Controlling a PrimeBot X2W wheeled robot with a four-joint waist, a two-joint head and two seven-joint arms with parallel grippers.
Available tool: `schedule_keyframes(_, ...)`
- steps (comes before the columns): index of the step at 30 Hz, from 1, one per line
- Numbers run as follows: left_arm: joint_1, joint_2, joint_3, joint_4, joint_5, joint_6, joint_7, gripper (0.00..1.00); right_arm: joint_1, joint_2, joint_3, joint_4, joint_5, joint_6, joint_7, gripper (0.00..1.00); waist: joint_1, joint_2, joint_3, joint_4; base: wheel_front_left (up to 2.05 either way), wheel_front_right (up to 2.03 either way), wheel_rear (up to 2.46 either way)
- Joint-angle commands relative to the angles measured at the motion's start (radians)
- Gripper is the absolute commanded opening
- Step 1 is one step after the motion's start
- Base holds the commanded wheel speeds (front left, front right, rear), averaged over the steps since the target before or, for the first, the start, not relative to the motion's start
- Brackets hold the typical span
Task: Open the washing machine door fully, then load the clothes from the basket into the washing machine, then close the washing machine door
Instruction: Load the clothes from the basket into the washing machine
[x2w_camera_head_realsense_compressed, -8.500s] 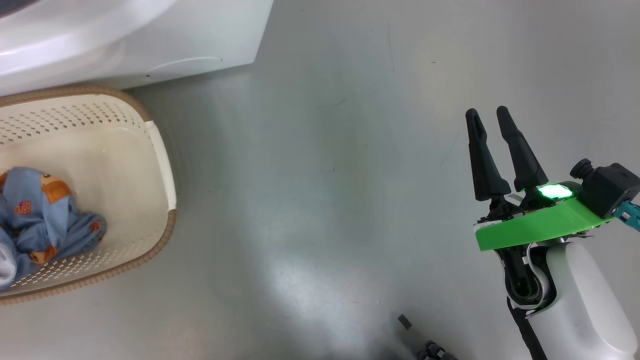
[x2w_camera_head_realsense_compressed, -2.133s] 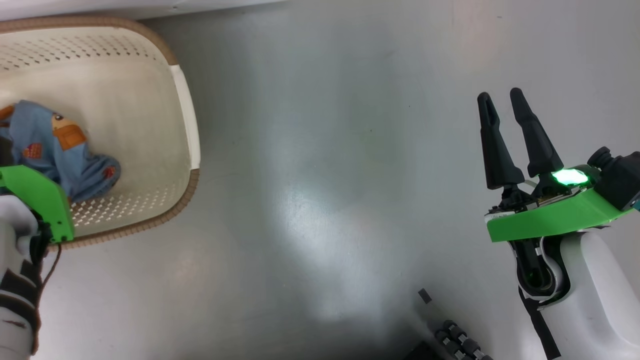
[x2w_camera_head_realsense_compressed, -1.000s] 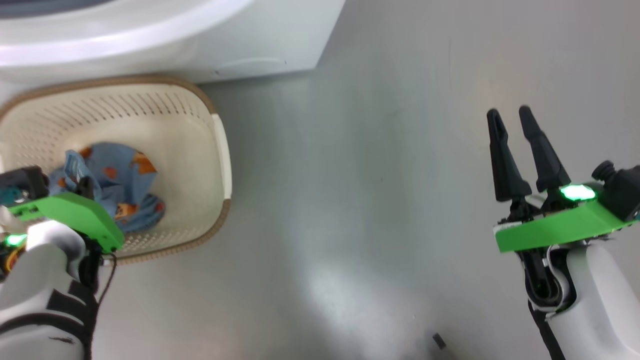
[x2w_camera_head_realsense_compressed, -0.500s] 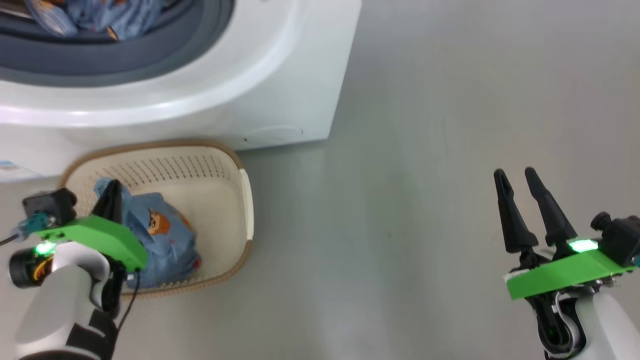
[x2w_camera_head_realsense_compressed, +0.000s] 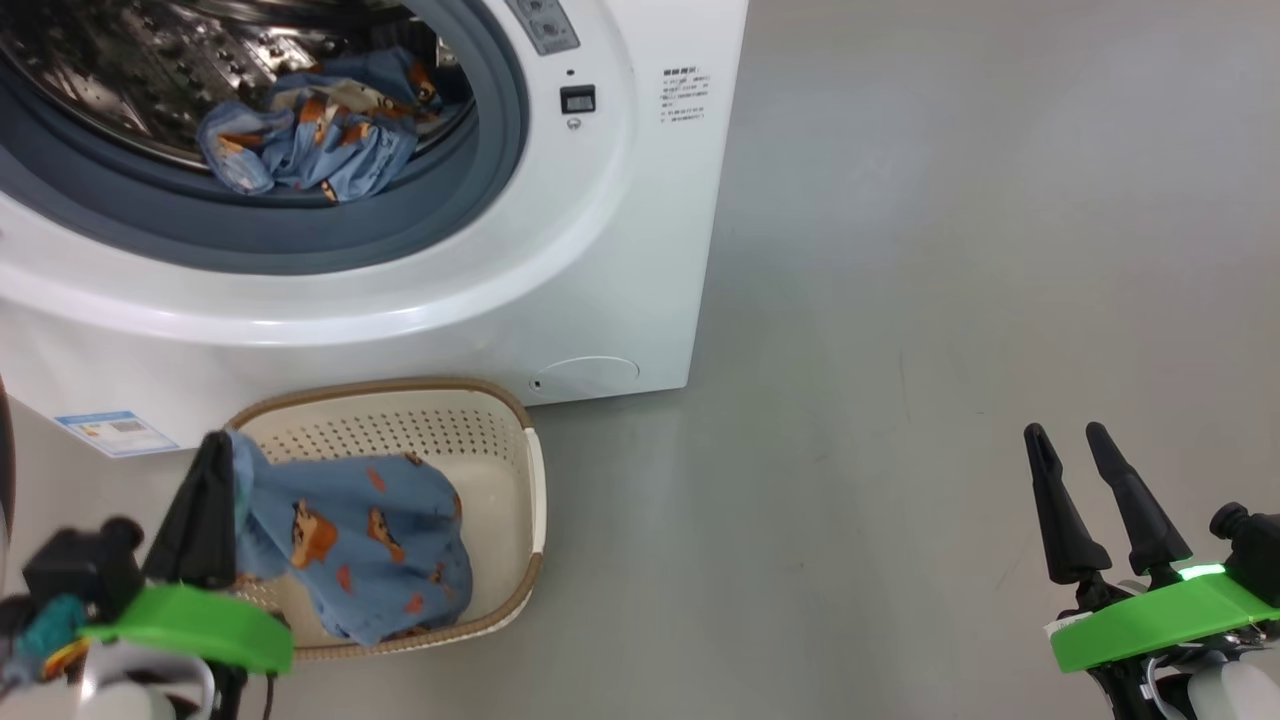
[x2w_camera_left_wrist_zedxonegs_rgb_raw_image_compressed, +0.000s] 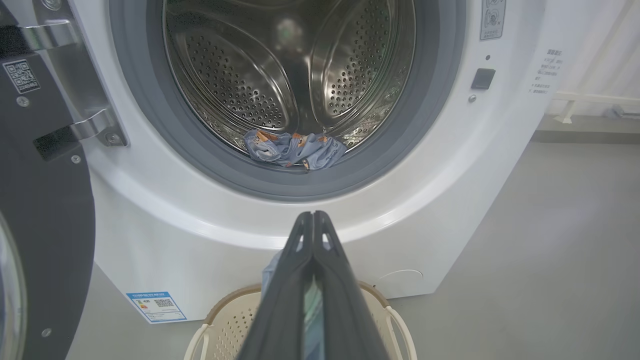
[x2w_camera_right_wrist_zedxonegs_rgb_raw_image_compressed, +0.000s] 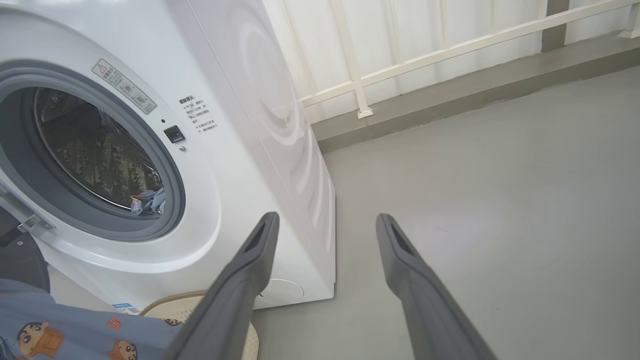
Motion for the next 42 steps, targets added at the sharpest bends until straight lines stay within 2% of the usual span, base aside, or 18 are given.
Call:
schedule_keyframes(1, 0.007, 0.024, 0.041, -0.040, 0.016, 0.009, -0.007, 0.00, 0.014, -0.021, 0.013, -0.024, -0.010, 0.002, -0.005, 1.00, 0.0000, 0.0000, -0.006, 0.001, 0.00, 0.00, 0.00)
schedule_keyframes(12, 0.196, -0.069, 0.101, -0.251, 0.065, 0.024, -0.007, 0.00, 0.021, -0.025, -0.005, -0.032, -0.012, 0.002, -0.005, 1.00, 0.0000, 0.0000, 0.004, 0.000, 0.00, 0.00, 0.00)
schedule_keyframes(20, 0.151, -0.089, 0.117, -0.234, 0.066, 0.007, -0.007, 0.00, 0.001, -0.014, -0.005, -0.038, -0.013, 0.002, -0.005, 1.00, 0.0000, 0.0000, 0.041, -0.010, 0.00, 0.00, 0.00)
schedule_keyframes(26, 0.039, -0.074, 0.116, -0.204, 0.072, -0.007, -0.007, 0.00, -0.020, 0.002, -0.007, -0.043, -0.011, 0.002, -0.005, 1.00, 0.0000, 0.0000, 0.090, -0.028, 0.00, 0.00, 0.00)
schedule_keyframes(32, -0.149, -0.035, 0.100, -0.153, 0.085, -0.017, -0.007, 0.00, -0.046, 0.021, -0.004, -0.044, -0.009, 0.002, -0.005, 1.00, 0.0000, 0.0000, 0.139, -0.052, 0.00, 0.00, 0.00)
schedule_keyframes(42, -0.476, 0.028, 0.072, 0.039, 0.100, -0.022, -0.007, 0.00, -0.092, 0.045, 0.013, -0.045, -0.005, 0.002, -0.005, 1.00, 0.0000, 0.0000, 0.207, -0.096, 0.00, 0.00, 0.00)
